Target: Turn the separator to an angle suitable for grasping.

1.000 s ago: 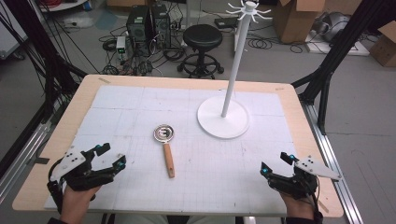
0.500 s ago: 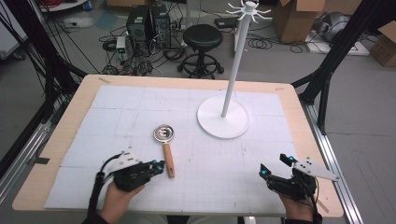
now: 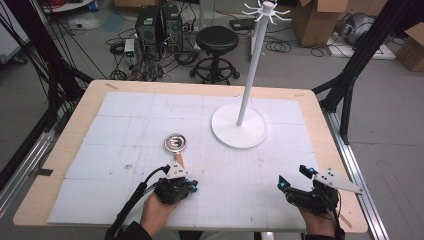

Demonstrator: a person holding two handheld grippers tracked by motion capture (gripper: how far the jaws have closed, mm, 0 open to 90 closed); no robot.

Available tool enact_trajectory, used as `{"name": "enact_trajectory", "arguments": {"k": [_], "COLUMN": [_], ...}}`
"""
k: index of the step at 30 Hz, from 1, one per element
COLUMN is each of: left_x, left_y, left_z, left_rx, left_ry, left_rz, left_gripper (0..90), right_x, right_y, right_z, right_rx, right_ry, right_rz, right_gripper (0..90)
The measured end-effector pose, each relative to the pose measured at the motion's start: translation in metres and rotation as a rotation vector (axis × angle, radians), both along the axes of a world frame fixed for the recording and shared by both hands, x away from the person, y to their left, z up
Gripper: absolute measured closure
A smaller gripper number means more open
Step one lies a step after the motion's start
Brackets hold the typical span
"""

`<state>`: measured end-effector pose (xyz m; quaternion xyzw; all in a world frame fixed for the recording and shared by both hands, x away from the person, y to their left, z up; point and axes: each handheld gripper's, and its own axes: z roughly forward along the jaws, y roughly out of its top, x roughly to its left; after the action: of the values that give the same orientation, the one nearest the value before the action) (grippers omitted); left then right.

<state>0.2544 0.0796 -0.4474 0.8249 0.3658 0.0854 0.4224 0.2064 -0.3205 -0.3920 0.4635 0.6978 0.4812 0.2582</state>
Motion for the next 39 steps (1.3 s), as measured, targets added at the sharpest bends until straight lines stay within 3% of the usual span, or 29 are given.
{"name": "enact_trajectory", "arguments": {"k": [1, 2, 5, 8, 12, 14, 18, 20, 21, 22, 23, 25, 26, 27, 28, 29, 31, 33, 34, 35, 37, 39], "left_x": [0.000, -0.001, -0.002, -0.004, -0.004, -0.001, 0.003, 0.008, 0.013, 0.013, 0.020, 0.025, 0.025, 0.027, 0.030, 0.030, 0.036, 0.051, 0.060, 0.080, 0.089, 0.104], "left_y": [0.000, 0.005, 0.014, 0.039, 0.057, 0.073, 0.092, 0.107, 0.122, 0.122, 0.135, 0.143, 0.143, 0.145, 0.146, 0.146, 0.141, 0.136, 0.136, 0.133, 0.130, 0.122], "left_z": [0.000, 0.002, 0.002, 0.005, 0.008, 0.011, 0.012, 0.012, 0.012, 0.012, 0.012, 0.013, 0.013, 0.016, 0.024, 0.024, 0.035, 0.041, 0.042, 0.042, 0.041, 0.037], "left_rx": [0.000, 0.032, 0.028, 0.054, 0.088, 0.110, 0.117, 0.116, 0.103, 0.103, 0.082, 0.039, 0.039, 0.004, -0.064, -0.064, -0.071, -0.064, -0.080, -0.073, -0.061, -0.009], "left_ry": [0.000, -0.001, 0.005, 0.013, 0.018, 0.040, 0.054, 0.060, 0.065, 0.065, 0.078, 0.074, 0.074, 0.073, 0.054, 0.054, 0.007, -0.021, -0.017, 0.009, 0.015, 0.041], "left_rz": [0.000, 0.000, 0.002, 0.026, 0.047, 0.063, 0.086, 0.138, 0.209, 0.209, 0.273, 0.319, 0.319, 0.332, 0.337, 0.337, 0.327, 0.358, 0.374, 0.403, 0.409, 0.396], "left_gripper": [89.7, 89.7, 89.7, 89.6, 89.6, 89.6, 89.6, 89.6, 89.6, 89.6, 89.6, 89.6, 89.5, 89.6, 89.6, 89.5, 89.6, 89.6, 89.6, 89.6, 89.6, 89.6], "right_x": [0.000, 0.000, -0.001, -0.001, -0.001, -0.001, -0.001, -0.001, -0.001, -0.001, -0.001, -0.001, -0.001, -0.001, -0.001, -0.001, -0.001, 0.000, 0.000, -0.001, -0.001, -0.001], "right_y": [0.000, -0.001, -0.002, -0.003, -0.001, -0.001, -0.001, -0.002, -0.002, -0.002, -0.002, -0.002, -0.002, -0.002, -0.002, -0.002, -0.002, -0.002, -0.001, 0.000, 0.001, 0.001], "right_z": [0.000, 0.000, 0.000, 0.000, -0.001, 0.000, -0.001, -0.001, -0.001, -0.001, -0.001, -0.001, -0.001, 0.000, 0.000, 0.000, 0.000, 0.000, 0.000, 0.000, 0.000, 0.000], "right_rx": [0.001, 0.004, 0.008, 0.010, 0.009, 0.010, 0.015, 0.016, 0.016, 0.015, 0.016, 0.014, 0.014, 0.016, 0.016, 0.016, 0.017, 0.020, 0.022, 0.018, 0.014, 0.011], "right_ry": [0.003, 0.006, 0.006, 0.005, 0.012, 0.009, 0.011, 0.015, 0.013, 0.012, 0.014, 0.011, 0.011, 0.015, 0.013, 0.014, 0.014, 0.020, 0.022, 0.022, 0.018, 0.018], "right_rz": [-0.001, -0.001, -0.007, -0.012, -0.012, -0.012, -0.017, -0.020, -0.019, -0.018, -0.017, -0.015, -0.015, -0.018, -0.017, -0.018, -0.018, -0.018, -0.019, -0.013, -0.011, -0.007], "right_gripper": [16.7, 16.8, 16.8, 16.8, 16.8, 16.8, 16.8, 16.8, 16.8, 16.8, 16.8, 16.9, 16.9, 16.9, 16.9, 16.9, 16.9, 17.0, 17.0, 17.0, 17.1, 17.1]}}
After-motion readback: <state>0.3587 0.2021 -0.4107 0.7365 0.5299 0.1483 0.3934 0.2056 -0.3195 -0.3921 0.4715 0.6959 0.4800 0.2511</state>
